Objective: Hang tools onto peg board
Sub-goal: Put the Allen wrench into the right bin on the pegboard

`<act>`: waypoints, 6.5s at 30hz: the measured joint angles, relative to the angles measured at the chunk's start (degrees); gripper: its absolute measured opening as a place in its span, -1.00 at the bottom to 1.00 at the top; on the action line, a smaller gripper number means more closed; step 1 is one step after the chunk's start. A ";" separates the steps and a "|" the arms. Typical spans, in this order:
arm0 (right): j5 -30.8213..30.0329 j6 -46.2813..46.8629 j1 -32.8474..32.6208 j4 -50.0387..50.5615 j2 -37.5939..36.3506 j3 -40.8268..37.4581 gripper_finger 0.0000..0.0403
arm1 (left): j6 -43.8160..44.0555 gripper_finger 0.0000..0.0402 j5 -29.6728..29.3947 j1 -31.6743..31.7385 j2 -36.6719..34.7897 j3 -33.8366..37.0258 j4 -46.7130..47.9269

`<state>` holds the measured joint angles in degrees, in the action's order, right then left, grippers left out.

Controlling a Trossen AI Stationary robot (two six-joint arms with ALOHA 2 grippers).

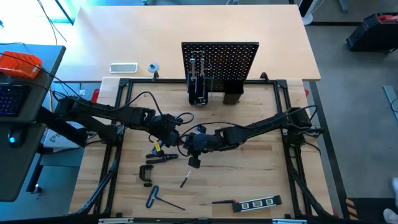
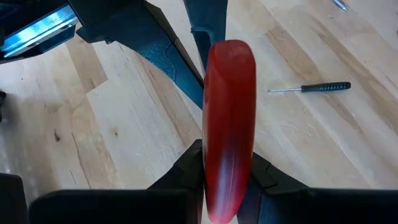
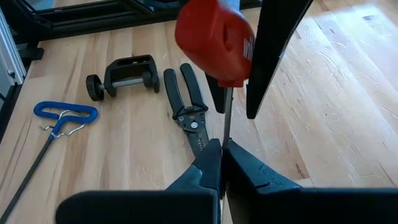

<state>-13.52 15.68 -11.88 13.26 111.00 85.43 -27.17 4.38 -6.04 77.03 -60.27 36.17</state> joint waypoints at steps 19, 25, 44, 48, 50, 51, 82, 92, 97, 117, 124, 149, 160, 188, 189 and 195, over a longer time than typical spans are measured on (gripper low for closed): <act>-4.35 -2.71 -0.75 0.36 -0.54 0.00 -1.00 | 3.10 -0.16 -0.38 -0.02 -3.49 0.04 -3.18; -6.08 -4.71 -0.96 1.42 -3.41 0.00 -1.00 | 4.02 -0.09 -0.42 0.30 -10.63 0.04 -6.68; -13.00 -14.41 -4.70 0.75 -15.37 0.02 -1.00 | 6.08 -0.07 3.43 0.79 -19.67 0.07 -22.60; -12.98 -17.89 -5.66 -1.52 -17.29 0.02 -1.00 | 6.05 -0.07 5.98 0.76 -18.30 0.07 -28.37; -13.04 -19.32 -6.20 -2.55 -18.58 0.02 -1.00 | 6.05 -0.07 6.09 0.77 -17.59 0.07 -31.03; -13.21 -20.12 -6.47 -3.13 -19.09 0.02 -1.00 | 6.07 -0.07 6.77 0.78 -17.30 0.07 -32.64; -13.46 -27.76 -7.80 -8.17 -20.79 0.02 -1.00 | 12.08 -0.36 14.19 0.76 -4.72 0.11 -61.10; -13.44 -27.74 -7.80 -7.96 -20.75 0.02 -1.00 | 12.09 -0.56 16.14 0.76 -4.66 0.11 -61.31; -13.35 -27.46 -7.78 -7.96 -20.74 0.02 -1.00 | 11.85 -0.74 16.39 0.79 -4.66 0.11 -61.29; -24.68 -22.49 -9.71 -0.50 -20.61 0.02 -0.63 | 8.38 -0.77 15.13 0.87 -4.71 0.02 -54.16; -32.54 -13.05 -12.33 11.54 -20.67 0.01 -0.23 | 5.24 -0.77 13.84 0.97 -4.79 0.02 -48.43; -42.49 62.51 -35.70 70.99 -19.36 0.02 -0.18 | -1.78 -0.77 5.20 17.65 -18.20 0.07 -40.17; -43.45 69.24 -37.46 76.77 -13.75 0.00 -0.18 | 0.08 -0.77 5.88 21.46 -15.47 -0.02 -44.35; -75.93 70.49 -33.55 76.77 -20.93 0.00 -0.18 | 4.03 -0.77 28.55 16.52 4.76 -13.77 -30.83; -73.95 68.13 -32.68 76.78 -21.42 0.00 -0.18 | 4.01 -0.77 28.57 16.20 4.74 -13.77 -30.89; -53.63 53.21 -25.15 76.76 -23.66 0.00 -0.18 | 4.00 -0.77 28.57 15.69 4.70 -13.77 -30.22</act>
<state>-67.15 68.89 -37.03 90.02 87.35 85.43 -23.17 32.95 9.65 81.73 -74.04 5.96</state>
